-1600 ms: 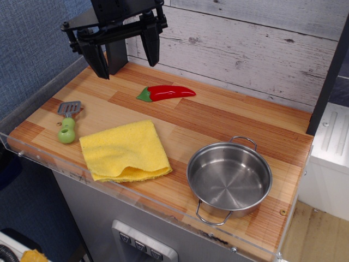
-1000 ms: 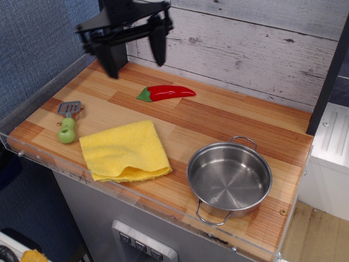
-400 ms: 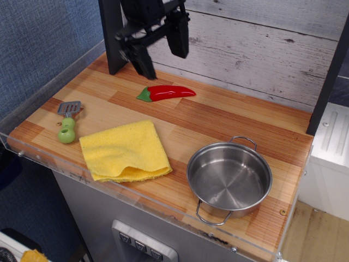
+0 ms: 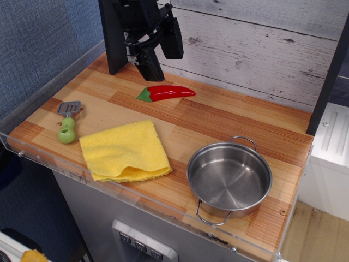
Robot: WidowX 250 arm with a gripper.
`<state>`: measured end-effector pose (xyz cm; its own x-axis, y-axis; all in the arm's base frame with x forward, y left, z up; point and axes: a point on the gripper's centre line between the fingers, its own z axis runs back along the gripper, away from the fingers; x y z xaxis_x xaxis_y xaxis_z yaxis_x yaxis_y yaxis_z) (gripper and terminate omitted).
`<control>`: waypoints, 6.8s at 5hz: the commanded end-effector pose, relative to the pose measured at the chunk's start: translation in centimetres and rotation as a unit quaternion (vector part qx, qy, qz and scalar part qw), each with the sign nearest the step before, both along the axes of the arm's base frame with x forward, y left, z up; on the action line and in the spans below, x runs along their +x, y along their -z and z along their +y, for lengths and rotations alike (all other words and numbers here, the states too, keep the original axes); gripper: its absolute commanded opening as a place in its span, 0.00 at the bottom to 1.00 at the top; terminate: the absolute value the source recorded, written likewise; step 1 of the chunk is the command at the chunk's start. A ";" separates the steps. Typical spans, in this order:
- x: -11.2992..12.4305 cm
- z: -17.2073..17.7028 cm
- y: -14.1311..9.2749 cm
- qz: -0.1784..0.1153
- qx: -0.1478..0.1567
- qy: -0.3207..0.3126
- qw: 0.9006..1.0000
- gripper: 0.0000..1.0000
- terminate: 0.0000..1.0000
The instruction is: Move pepper from back onto yellow towel.
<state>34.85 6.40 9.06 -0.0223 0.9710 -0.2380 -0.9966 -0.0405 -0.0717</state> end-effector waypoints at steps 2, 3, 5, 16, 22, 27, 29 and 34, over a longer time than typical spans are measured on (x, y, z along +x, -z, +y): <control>4.0 2.5 0.3 -0.020 0.075 -0.040 0.996 1.00 0.00; 4.5 2.2 1.1 -0.024 0.118 -0.017 0.993 1.00 0.00; 4.5 2.9 3.2 -0.015 0.179 0.002 0.984 1.00 0.00; 2.8 3.7 1.5 -0.035 0.166 0.010 0.985 0.00 0.00; -6.4 3.8 -4.0 -0.088 0.147 0.089 0.981 0.00 0.00; -9.5 4.5 1.6 -0.043 0.160 0.152 0.974 0.00 0.00; -8.7 2.9 5.1 -0.023 0.169 0.176 0.970 0.00 0.00; -7.4 1.8 5.8 -0.005 0.179 0.191 0.965 1.00 0.00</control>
<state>26.78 7.39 1.63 0.3516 0.9326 0.0821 -0.9361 0.3508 0.0244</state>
